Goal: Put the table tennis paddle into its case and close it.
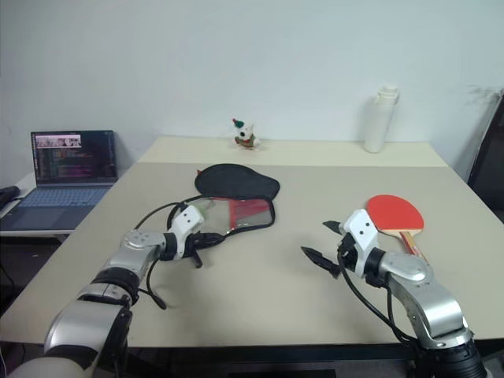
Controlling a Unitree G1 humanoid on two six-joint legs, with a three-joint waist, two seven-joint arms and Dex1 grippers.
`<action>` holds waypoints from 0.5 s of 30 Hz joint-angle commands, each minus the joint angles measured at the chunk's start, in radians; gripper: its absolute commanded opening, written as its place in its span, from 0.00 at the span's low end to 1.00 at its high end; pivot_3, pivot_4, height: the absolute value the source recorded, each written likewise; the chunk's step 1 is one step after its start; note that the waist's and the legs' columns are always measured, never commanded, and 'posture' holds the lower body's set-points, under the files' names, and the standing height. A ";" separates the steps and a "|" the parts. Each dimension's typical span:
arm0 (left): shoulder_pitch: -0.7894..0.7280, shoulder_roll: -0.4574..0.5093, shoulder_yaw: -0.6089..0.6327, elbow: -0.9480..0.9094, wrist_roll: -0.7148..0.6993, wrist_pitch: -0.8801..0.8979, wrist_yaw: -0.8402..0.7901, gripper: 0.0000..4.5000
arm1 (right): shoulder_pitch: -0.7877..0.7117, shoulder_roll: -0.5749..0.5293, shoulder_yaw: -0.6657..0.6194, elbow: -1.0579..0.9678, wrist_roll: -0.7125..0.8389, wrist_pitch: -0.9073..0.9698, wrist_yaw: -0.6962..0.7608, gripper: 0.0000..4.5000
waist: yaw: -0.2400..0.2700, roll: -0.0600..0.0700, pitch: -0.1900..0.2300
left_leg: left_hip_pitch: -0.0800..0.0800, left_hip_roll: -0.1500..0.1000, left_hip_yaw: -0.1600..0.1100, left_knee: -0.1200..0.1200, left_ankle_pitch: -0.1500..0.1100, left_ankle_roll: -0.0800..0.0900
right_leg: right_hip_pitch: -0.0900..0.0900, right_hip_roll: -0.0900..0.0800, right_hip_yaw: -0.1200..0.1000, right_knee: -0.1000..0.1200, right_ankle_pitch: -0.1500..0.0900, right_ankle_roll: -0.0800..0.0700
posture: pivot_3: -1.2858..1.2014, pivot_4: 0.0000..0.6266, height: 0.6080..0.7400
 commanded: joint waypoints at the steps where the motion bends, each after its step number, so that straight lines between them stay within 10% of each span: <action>1: -0.001 -0.001 0.001 -0.020 0.006 -0.035 -0.045 0.00 | -0.021 -0.009 -0.049 -0.018 0.017 -0.012 -0.005 1.00 | 0.000 0.000 0.000 | 0.000 0.000 0.000 0.000 0.000 0.000 | 0.000 0.000 0.000 0.000 0.000 0.000 | 0.52 0.24 1.00; 15: 0.076 -0.003 -0.190 -0.191 0.090 -0.288 -0.422 0.00 | 0.024 -0.021 -0.108 -0.061 0.033 0.014 -0.020 1.00 | 0.004 0.000 0.000 | -0.001 -0.001 0.000 0.000 0.000 0.000 | 0.001 -0.002 0.000 -0.001 0.000 0.000 | 0.52 0.24 1.00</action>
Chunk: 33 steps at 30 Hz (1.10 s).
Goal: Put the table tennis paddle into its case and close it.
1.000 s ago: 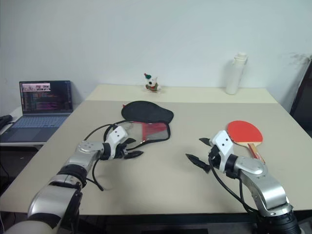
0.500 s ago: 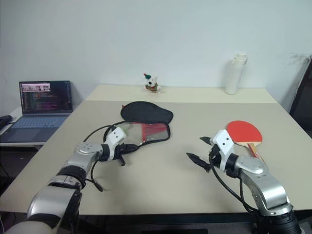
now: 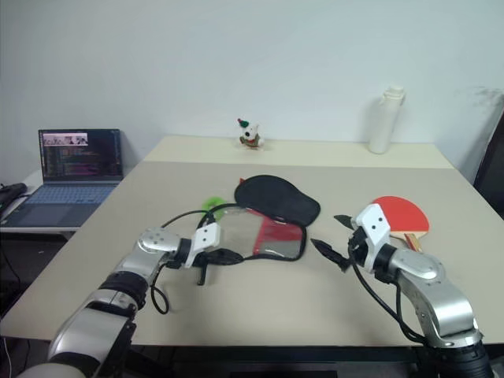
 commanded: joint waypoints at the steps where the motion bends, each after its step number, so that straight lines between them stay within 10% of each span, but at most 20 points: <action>1: 0.015 0.030 -0.067 -0.010 0.051 -0.097 -0.095 0.00 | 0.006 -0.014 -0.036 -0.055 0.024 -0.003 -0.004 1.00 | -0.001 0.000 0.000 | 0.000 0.000 0.000 0.000 0.000 0.000 | 0.000 0.000 0.000 0.000 0.000 0.000 | 0.52 0.24 1.00; 14: -0.133 0.244 -0.271 0.162 0.366 -0.550 0.141 0.00 | 0.006 -0.012 -0.028 -0.034 0.023 -0.017 -0.001 1.00 | -0.033 0.000 0.000 | 0.007 0.013 0.002 0.000 0.001 0.001 | 0.001 0.016 0.003 0.002 0.001 -0.003 | 0.52 0.24 1.00; 24: -0.132 0.272 -0.252 0.229 0.376 -0.542 0.359 0.00 | -0.022 -0.008 -0.003 0.002 0.017 -0.029 0.021 1.00 | -0.034 0.000 0.000 | 0.019 0.019 0.007 -0.003 0.001 0.001 | 0.002 0.023 0.001 0.015 -0.004 -0.015 | 0.52 0.24 1.00; 33: 0.002 0.289 -0.092 0.216 0.211 -0.349 0.351 0.62 | -0.034 -0.004 0.013 0.011 0.027 -0.005 0.038 1.00 | -0.035 0.000 0.000 | 0.018 0.020 0.009 -0.003 0.001 0.002 | 0.000 0.025 0.003 0.015 -0.005 -0.017 | 0.52 0.24 1.00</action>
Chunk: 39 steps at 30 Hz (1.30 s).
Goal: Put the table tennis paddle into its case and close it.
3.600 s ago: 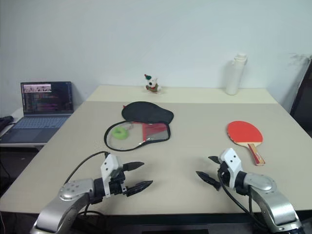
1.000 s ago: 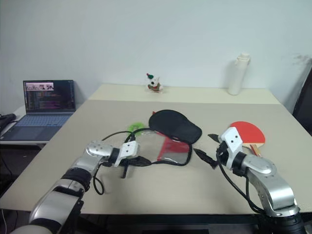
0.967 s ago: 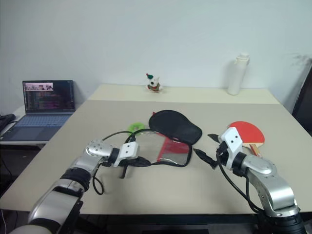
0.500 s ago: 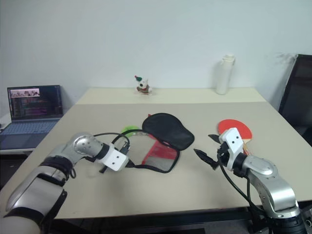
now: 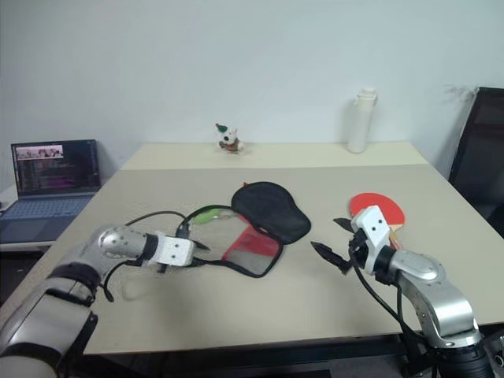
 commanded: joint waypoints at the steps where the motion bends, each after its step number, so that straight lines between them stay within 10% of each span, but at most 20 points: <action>1: 0.056 0.054 0.032 0.015 -0.001 0.102 0.014 0.70 | -0.028 0.000 -0.001 -0.007 0.018 0.002 0.007 1.00 | 0.000 0.000 0.000 | 0.000 0.000 0.000 0.000 0.000 0.000 | 0.000 0.000 0.000 0.000 0.000 0.000 | 0.52 0.24 1.00; 5: 0.100 0.070 0.120 0.000 -0.074 0.193 0.061 1.00 | -0.074 0.018 0.004 0.030 0.038 0.030 0.004 1.00 | -0.007 0.000 0.000 | 0.002 0.002 0.000 -0.001 0.000 0.000 | 0.000 0.000 0.001 0.001 0.000 0.000 | 0.52 0.24 1.00; 12: 0.231 -0.035 0.413 -0.332 -0.500 0.708 -0.081 1.00 | -0.237 0.078 0.044 0.233 0.002 0.001 0.012 1.00 | -0.001 0.000 0.000 | -0.001 0.014 0.002 0.000 0.000 0.000 | -0.003 0.007 -0.001 0.002 -0.001 -0.004 | 0.52 0.24 1.00; 21: 0.467 -0.124 0.628 -0.994 -0.863 1.301 0.129 1.00 | -0.407 0.190 0.092 0.516 -0.080 -0.110 -0.002 1.00 | 0.007 0.000 0.000 | -0.018 0.013 -0.005 0.001 -0.001 -0.002 | -0.015 0.004 0.000 0.001 0.002 -0.010 | 0.52 0.24 1.00; 39: 0.595 -0.016 0.653 -1.157 -0.920 1.459 0.088 1.00 | -0.576 0.262 0.078 0.932 -0.196 -0.214 -0.082 1.00 | 0.005 0.000 0.001 | -0.015 0.014 -0.004 0.000 -0.001 -0.002 | -0.013 0.007 -0.001 0.002 -0.001 -0.016 | 0.52 0.24 1.00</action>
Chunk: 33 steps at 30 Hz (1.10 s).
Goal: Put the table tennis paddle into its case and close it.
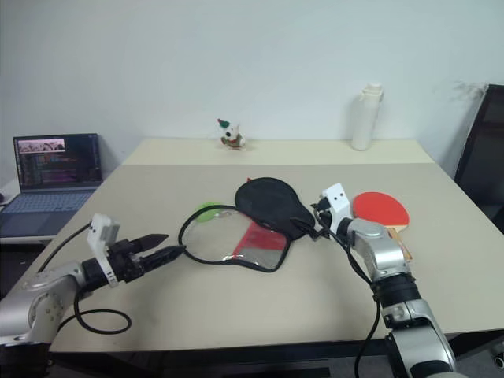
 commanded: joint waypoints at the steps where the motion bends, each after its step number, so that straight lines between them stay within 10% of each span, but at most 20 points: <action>1: -0.039 -0.002 0.003 -0.040 -0.013 -0.004 0.001 1.00 | -0.111 0.027 -0.043 0.178 -0.034 -0.078 -0.085 1.00 | -0.001 0.000 0.000 | 0.000 0.000 0.000 0.000 0.000 0.000 | 0.000 0.000 0.000 0.000 0.000 0.000 | 0.52 0.24 1.00; 19: -0.112 -0.023 -0.080 -0.052 0.018 -0.020 -0.011 1.00 | -0.326 0.132 -0.079 0.776 -0.161 -0.309 -0.161 1.00 | -0.005 0.000 0.000 | 0.000 0.001 0.001 -0.001 0.000 0.000 | -0.001 -0.002 0.001 0.000 0.001 -0.001 | 0.52 0.24 1.00; 33: -0.108 -0.039 -0.097 -0.038 0.035 -0.035 -0.024 1.00 | -0.327 0.183 -0.146 0.739 -0.132 -0.275 -0.181 0.04 | -0.006 0.000 0.000 | 0.000 0.001 0.000 -0.001 0.000 0.000 | -0.001 -0.003 0.001 0.000 0.001 -0.001 | 0.52 0.24 1.00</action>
